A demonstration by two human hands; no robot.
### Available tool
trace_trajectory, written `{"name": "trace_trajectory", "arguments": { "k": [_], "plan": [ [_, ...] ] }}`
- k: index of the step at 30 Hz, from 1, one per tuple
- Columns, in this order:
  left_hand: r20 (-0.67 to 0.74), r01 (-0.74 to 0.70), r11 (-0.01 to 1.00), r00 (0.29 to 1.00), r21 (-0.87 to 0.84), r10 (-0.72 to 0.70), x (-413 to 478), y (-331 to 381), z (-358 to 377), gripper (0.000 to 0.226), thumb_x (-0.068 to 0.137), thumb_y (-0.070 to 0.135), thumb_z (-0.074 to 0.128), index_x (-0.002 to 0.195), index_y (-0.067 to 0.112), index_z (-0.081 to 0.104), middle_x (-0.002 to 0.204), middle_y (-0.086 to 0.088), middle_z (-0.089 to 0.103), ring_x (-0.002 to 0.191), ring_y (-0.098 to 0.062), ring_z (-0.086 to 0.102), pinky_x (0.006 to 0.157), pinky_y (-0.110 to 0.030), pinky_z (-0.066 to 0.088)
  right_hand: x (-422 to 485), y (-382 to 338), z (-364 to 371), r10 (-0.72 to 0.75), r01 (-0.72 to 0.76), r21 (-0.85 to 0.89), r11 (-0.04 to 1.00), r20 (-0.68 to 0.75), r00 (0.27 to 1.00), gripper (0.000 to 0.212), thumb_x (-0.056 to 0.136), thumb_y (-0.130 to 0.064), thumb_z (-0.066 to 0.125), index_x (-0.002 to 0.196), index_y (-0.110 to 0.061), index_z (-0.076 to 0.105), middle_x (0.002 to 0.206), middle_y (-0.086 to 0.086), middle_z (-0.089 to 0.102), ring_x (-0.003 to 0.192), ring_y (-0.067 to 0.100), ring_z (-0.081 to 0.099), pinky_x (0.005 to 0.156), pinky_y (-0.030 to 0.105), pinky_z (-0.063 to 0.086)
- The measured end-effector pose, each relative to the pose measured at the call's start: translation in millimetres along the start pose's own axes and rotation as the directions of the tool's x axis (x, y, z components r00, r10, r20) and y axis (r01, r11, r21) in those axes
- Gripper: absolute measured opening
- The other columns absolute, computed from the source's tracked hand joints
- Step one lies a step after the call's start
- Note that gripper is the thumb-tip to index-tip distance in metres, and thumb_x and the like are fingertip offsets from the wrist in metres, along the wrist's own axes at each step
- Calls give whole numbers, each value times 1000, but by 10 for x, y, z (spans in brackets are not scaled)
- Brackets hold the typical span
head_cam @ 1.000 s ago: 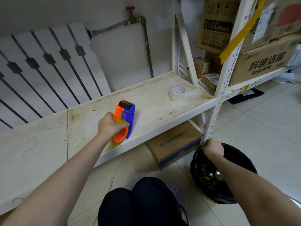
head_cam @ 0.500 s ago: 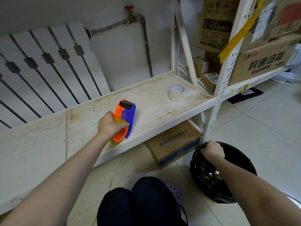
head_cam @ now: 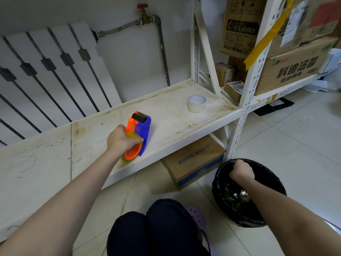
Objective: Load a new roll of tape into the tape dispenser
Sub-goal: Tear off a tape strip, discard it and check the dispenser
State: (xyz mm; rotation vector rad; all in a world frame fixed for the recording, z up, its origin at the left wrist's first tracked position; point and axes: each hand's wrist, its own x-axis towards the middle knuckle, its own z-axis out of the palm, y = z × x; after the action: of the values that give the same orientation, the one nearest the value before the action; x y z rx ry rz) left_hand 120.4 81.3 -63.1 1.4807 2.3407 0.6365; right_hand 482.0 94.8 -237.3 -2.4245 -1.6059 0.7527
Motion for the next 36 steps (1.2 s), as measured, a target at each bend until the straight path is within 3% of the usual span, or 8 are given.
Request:
{"name": "trace_trajectory", "arguments": {
  "k": [6,8,12,18,22,26,32,36],
  "plan": [
    [-2,0,1000,1000,2,0,-7,14,2,56,66,39,80,104,12,50,94,-3,54,85,-23,51,68,-32,42,119,-28,50,-49,54,-70,996,78,996,24,77,-10,51,99,-5,57,108,18,57,97,30,55,58,23,38],
    [-1,4,1000,1000,0,-4,-4,8,2,55,66,39,80,104,12,50,94,-3,54,85,-24,51,68,-32,42,127,-23,66,-41,47,-68,997,92,995,11,80,-11,48,83,-8,58,95,13,58,86,26,56,52,19,33],
    [7,8,1000,1000,-4,-8,1,-1,2,57,66,39,80,106,12,50,96,-4,55,86,-24,51,70,-33,46,86,-19,107,-53,51,59,997,26,998,24,80,-7,46,56,-11,43,59,5,49,50,20,46,38,22,30],
    [11,8,1000,1000,10,-8,5,14,3,59,68,40,79,110,12,49,97,-3,52,88,-23,50,73,-34,46,15,-105,73,-120,123,-43,992,53,991,21,83,-30,52,88,-15,66,93,-1,49,103,27,48,80,41,50],
    [6,7,1000,1000,12,-8,7,12,2,59,68,40,79,110,12,49,97,-2,52,87,-23,49,72,-33,46,47,-155,98,-112,89,188,978,117,987,22,87,-21,48,91,-11,66,88,6,65,78,22,60,70,32,54],
    [6,6,1000,1000,22,-6,8,11,6,60,67,41,79,110,12,48,97,-2,51,87,-23,48,72,-32,46,68,-172,123,-61,35,281,959,83,995,32,92,-33,51,90,-5,67,76,6,63,69,22,62,63,32,51],
    [7,10,1000,1000,18,-10,3,20,12,60,68,40,79,110,13,48,97,-2,51,87,-22,48,71,-32,45,107,-148,109,-40,24,323,946,41,998,17,86,-8,50,93,-4,65,92,15,66,83,32,66,77,43,57],
    [11,0,1000,1000,20,0,5,22,13,60,68,40,79,111,12,48,97,-2,51,88,-22,48,71,-32,44,163,-82,135,3,-20,394,919,42,999,19,85,-4,52,91,-2,70,96,16,68,87,29,64,83,36,55]
  ]
}}
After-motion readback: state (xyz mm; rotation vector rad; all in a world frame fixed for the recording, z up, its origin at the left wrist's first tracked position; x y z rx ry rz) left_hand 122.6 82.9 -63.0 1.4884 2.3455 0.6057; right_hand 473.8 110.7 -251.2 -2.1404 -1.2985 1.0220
